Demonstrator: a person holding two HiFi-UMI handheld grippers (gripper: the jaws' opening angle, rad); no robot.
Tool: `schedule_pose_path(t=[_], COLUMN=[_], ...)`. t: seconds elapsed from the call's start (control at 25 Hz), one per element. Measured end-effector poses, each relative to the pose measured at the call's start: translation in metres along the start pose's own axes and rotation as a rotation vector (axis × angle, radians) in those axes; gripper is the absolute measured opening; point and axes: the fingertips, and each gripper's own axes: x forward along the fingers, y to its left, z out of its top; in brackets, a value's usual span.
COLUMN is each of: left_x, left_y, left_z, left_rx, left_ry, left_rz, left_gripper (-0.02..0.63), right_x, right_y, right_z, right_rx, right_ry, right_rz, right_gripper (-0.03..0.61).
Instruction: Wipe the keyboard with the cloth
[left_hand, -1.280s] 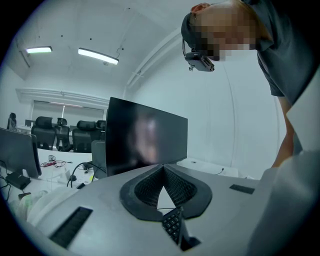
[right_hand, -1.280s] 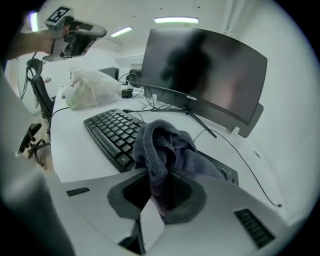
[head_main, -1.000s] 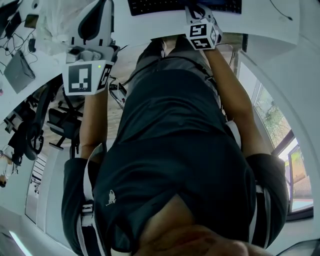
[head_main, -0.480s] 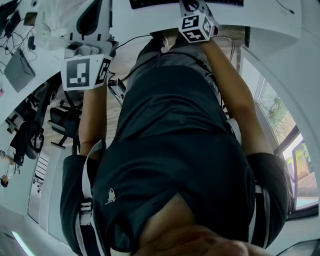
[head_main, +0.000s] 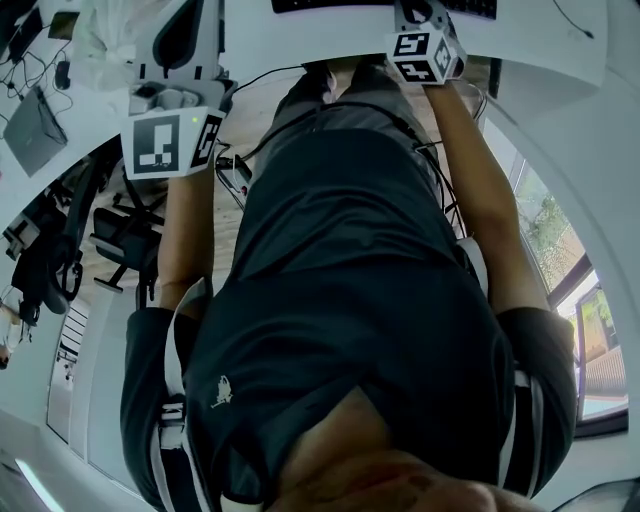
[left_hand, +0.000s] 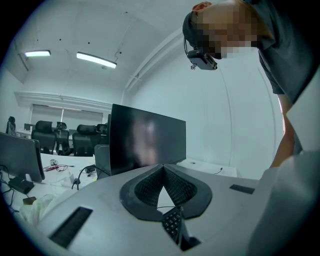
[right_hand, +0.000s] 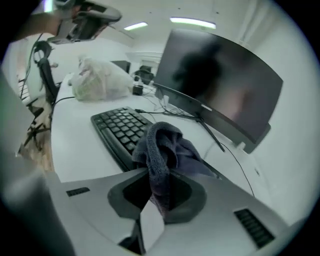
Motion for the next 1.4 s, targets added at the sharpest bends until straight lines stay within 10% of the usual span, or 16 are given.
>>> schedule_pose_path(t=[0.28,0.56,0.88,1.2,1.4], left_x=[-0.001,-0.009,-0.013,-0.025,-0.025], left_y=[0.004,0.018,0.018,0.028,0.028], left_z=[0.002,-0.002,-0.008,-0.012,-0.018], left_rx=[0.001,-0.012,-0.008,-0.014,-0.024], left_ry=[0.000,-0.005,-0.002,0.009,0.018], left_rz=[0.004,0.020,0.016,0.050,0.055], left_gripper=[0.005,0.005,0.005,0.005,0.005], right_x=[0.014,0.008,0.037,0.042,0.050], right_y=[0.073,-0.007,0.069,0.000,0.038], right_z=[0.052,0.008,0.070,0.053,0.087], right_rx=[-0.080,0.037,-0.095,0.019,-0.037], right_ry=[-0.068,0.049,-0.049,-0.007,-0.025], right_rz=[0.187,0.006,0.131,0.037,0.085], right_gripper=[0.048,0.048,0.048,0.048,0.048])
